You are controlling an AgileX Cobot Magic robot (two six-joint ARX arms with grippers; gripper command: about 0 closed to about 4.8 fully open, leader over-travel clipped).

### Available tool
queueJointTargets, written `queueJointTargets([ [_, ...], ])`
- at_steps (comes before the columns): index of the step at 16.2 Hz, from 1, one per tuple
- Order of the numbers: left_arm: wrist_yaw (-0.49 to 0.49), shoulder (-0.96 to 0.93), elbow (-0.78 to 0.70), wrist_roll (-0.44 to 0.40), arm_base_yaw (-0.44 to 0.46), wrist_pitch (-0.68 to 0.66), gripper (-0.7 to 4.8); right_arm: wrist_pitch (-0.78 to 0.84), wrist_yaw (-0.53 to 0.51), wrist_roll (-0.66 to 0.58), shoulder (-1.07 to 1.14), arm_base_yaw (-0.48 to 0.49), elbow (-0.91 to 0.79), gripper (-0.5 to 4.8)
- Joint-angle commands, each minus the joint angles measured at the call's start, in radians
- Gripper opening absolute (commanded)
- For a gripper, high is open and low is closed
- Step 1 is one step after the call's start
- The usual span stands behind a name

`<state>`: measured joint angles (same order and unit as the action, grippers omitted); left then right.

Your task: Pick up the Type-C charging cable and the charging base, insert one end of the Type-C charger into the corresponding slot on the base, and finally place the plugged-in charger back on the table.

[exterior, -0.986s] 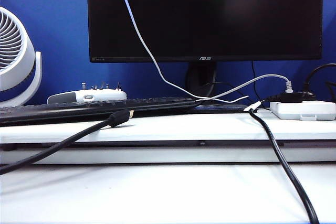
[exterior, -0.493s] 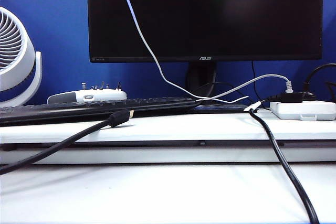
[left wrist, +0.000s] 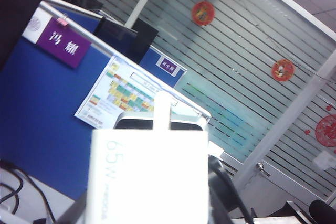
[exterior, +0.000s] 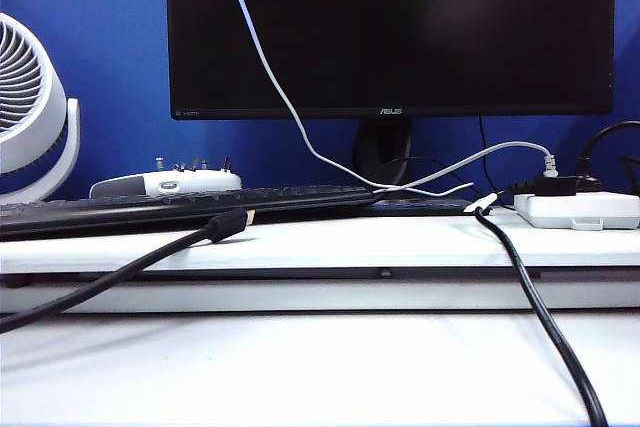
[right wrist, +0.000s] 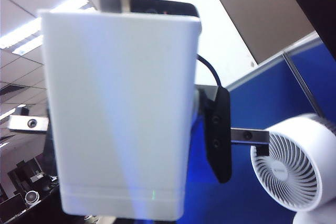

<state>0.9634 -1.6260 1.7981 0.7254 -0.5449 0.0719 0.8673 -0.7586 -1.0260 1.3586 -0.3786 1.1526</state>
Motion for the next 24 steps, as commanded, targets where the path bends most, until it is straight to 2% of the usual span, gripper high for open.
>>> queueJointTargets([
  [1, 0.152, -0.002, -0.017, 0.007, -0.013, -0.123, 0.16, 0.135, 0.222, -0.009, -0.013, 0.016, 0.024, -0.01],
  [2, 0.153, -0.002, -0.017, 0.007, -0.013, -0.123, 0.16, 0.134, 0.224, 0.011, -0.013, 0.016, 0.024, -0.01],
  [3, 0.16, -0.002, -0.017, 0.007, -0.013, -0.124, 0.16, 0.116, 0.241, -0.064, -0.013, 0.016, 0.024, -0.01],
  [4, 0.163, -0.002, -0.017, 0.007, -0.013, -0.124, 0.16, 0.122, 0.24, -0.063, -0.013, 0.018, 0.024, -0.01],
  [5, 0.163, -0.002, -0.017, 0.007, -0.013, -0.127, 0.16, 0.151, 0.232, -0.003, -0.013, 0.021, 0.024, -0.01],
  [7, 0.187, -0.002, -0.017, 0.004, -0.013, -0.146, 0.16, 0.136, 0.27, -0.071, -0.013, 0.021, 0.024, -0.01],
  [9, 0.193, -0.002, -0.017, 0.003, -0.013, -0.146, 0.16, 0.15, 0.256, -0.021, -0.013, 0.036, 0.024, -0.01],
  [12, 0.23, -0.002, -0.017, -0.016, -0.013, -0.151, 0.16, 0.151, 0.295, -0.047, -0.013, 0.051, 0.024, -0.01],
  [13, 0.228, -0.002, -0.017, -0.016, -0.013, -0.153, 0.16, 0.147, 0.275, -0.037, -0.013, 0.054, 0.024, -0.01],
  [15, 0.23, -0.002, -0.017, -0.019, -0.013, -0.155, 0.16, 0.147, 0.293, -0.093, -0.013, 0.054, 0.024, -0.01],
  [19, 0.202, -0.002, -0.017, -0.041, -0.013, -0.175, 0.16, 0.147, 0.261, -0.066, -0.013, 0.056, 0.024, 0.05],
  [20, 0.202, -0.002, -0.017, -0.041, -0.013, -0.175, 0.16, 0.147, 0.24, -0.067, -0.013, 0.056, 0.024, 0.95],
  [21, 0.202, -0.002, -0.017, -0.041, -0.013, -0.175, 0.16, 0.147, 0.232, -0.067, -0.013, 0.056, 0.024, 1.31],
  [22, 0.202, -0.002, -0.016, -0.041, -0.013, -0.175, 0.16, 0.147, 0.23, -0.069, -0.013, 0.056, 0.024, 1.31],
  [23, 0.2, -0.002, -0.016, -0.04, -0.013, -0.175, 0.16, 0.147, 0.216, -0.071, -0.013, 0.056, 0.024, 1.74],
  [24, 0.2, -0.002, -0.016, -0.041, -0.013, -0.175, 0.16, 0.147, 0.207, -0.074, -0.013, 0.056, 0.024, 2.42],
])
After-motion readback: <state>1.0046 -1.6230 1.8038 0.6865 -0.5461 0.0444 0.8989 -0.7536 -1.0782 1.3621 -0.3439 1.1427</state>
